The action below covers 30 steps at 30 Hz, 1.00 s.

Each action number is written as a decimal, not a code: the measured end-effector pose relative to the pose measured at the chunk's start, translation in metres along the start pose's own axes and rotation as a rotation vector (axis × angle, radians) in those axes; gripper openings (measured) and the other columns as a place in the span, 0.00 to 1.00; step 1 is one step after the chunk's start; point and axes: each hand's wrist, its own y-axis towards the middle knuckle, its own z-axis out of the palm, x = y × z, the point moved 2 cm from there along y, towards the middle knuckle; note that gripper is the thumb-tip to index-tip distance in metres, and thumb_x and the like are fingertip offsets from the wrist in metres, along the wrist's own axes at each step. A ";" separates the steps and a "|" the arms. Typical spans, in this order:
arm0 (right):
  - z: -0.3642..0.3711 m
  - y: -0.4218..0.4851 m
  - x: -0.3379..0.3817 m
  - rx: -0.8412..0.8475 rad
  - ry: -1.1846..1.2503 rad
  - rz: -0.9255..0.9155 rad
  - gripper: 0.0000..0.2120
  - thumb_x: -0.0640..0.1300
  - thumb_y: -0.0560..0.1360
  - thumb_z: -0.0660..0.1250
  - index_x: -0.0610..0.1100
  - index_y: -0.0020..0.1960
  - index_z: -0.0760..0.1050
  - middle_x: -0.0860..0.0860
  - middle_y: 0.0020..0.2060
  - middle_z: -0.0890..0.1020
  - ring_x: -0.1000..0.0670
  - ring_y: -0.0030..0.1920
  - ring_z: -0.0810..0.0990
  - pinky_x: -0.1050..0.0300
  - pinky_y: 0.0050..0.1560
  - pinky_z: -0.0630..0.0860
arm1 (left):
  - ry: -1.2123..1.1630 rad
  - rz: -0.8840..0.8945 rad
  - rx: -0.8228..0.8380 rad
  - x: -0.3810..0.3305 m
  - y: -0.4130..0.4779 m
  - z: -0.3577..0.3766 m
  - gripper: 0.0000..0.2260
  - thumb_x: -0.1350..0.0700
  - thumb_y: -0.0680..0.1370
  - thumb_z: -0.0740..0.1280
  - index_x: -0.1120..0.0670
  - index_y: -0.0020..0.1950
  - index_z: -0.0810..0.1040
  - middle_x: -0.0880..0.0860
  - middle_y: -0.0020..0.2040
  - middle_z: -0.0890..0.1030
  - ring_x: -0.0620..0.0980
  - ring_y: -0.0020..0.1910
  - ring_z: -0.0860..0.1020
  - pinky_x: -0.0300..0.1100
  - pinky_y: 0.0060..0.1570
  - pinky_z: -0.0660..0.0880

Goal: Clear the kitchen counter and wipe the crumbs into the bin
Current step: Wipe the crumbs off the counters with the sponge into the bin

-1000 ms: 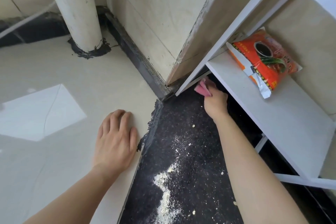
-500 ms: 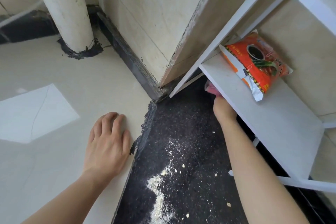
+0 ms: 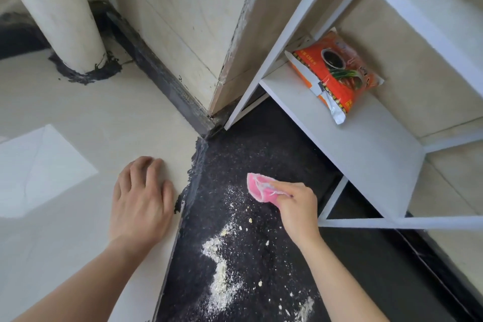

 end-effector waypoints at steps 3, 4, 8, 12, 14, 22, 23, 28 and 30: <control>-0.024 0.036 0.011 -0.182 -0.070 -0.020 0.16 0.32 0.76 0.61 0.46 0.55 0.82 0.51 0.51 0.83 0.50 0.55 0.80 0.60 0.56 0.73 | 0.000 0.014 -0.001 0.001 0.000 0.002 0.19 0.52 0.77 0.55 0.57 0.65 0.67 0.58 0.64 0.67 0.60 0.65 0.62 0.54 0.65 0.62; -0.031 0.052 0.013 -0.238 -0.159 0.045 0.12 0.33 0.78 0.58 0.37 0.55 0.79 0.43 0.54 0.81 0.42 0.57 0.78 0.57 0.53 0.72 | -0.003 0.012 -0.005 0.002 0.000 0.002 0.18 0.51 0.77 0.54 0.57 0.65 0.67 0.57 0.64 0.67 0.59 0.65 0.62 0.54 0.65 0.62; -0.039 0.087 -0.009 -0.192 -0.334 0.354 0.18 0.40 0.82 0.49 0.32 0.67 0.68 0.37 0.66 0.71 0.39 0.66 0.69 0.67 0.35 0.54 | 0.002 0.031 -0.043 0.004 0.000 0.005 0.18 0.51 0.77 0.55 0.56 0.65 0.67 0.57 0.64 0.67 0.59 0.64 0.62 0.54 0.64 0.63; -0.030 0.069 -0.018 -0.394 -0.427 0.325 0.14 0.36 0.79 0.55 0.39 0.62 0.73 0.44 0.57 0.77 0.51 0.45 0.73 0.71 0.42 0.62 | 0.008 0.053 -0.076 0.006 0.001 0.008 0.18 0.52 0.77 0.55 0.56 0.64 0.67 0.58 0.63 0.67 0.60 0.62 0.63 0.55 0.62 0.64; -0.024 0.055 -0.027 -0.371 -0.571 0.285 0.16 0.34 0.78 0.57 0.41 0.63 0.72 0.46 0.58 0.77 0.50 0.47 0.75 0.70 0.47 0.67 | 0.011 0.054 -0.079 0.006 0.001 0.009 0.18 0.52 0.76 0.55 0.57 0.64 0.67 0.58 0.63 0.67 0.60 0.62 0.63 0.55 0.62 0.64; 0.003 -0.022 -0.034 -0.202 -0.631 0.123 0.25 0.34 0.76 0.60 0.49 0.71 0.67 0.48 0.60 0.78 0.45 0.61 0.73 0.53 0.54 0.75 | -0.006 0.063 -0.072 0.003 -0.001 0.004 0.18 0.53 0.76 0.55 0.59 0.64 0.68 0.61 0.63 0.68 0.63 0.63 0.64 0.58 0.62 0.64; 0.004 -0.033 -0.034 -0.168 -0.622 0.106 0.24 0.34 0.77 0.61 0.48 0.71 0.68 0.48 0.60 0.78 0.46 0.61 0.73 0.54 0.55 0.75 | -0.009 0.063 -0.066 0.002 -0.001 0.003 0.19 0.53 0.76 0.54 0.59 0.64 0.68 0.61 0.63 0.68 0.63 0.63 0.64 0.58 0.62 0.64; -0.015 -0.074 -0.025 0.089 -0.473 0.189 0.14 0.40 0.75 0.62 0.54 0.45 0.83 0.51 0.32 0.79 0.51 0.33 0.75 0.56 0.32 0.70 | -0.015 0.053 -0.038 0.000 -0.002 -0.001 0.19 0.53 0.76 0.53 0.59 0.65 0.68 0.61 0.64 0.68 0.64 0.64 0.65 0.57 0.64 0.63; -0.026 -0.058 -0.014 0.095 -0.386 0.173 0.15 0.41 0.74 0.61 0.49 0.35 0.82 0.52 0.25 0.76 0.52 0.26 0.70 0.58 0.27 0.65 | -0.009 0.054 -0.034 0.001 -0.001 0.000 0.19 0.53 0.76 0.53 0.60 0.65 0.68 0.61 0.64 0.68 0.64 0.64 0.64 0.57 0.64 0.63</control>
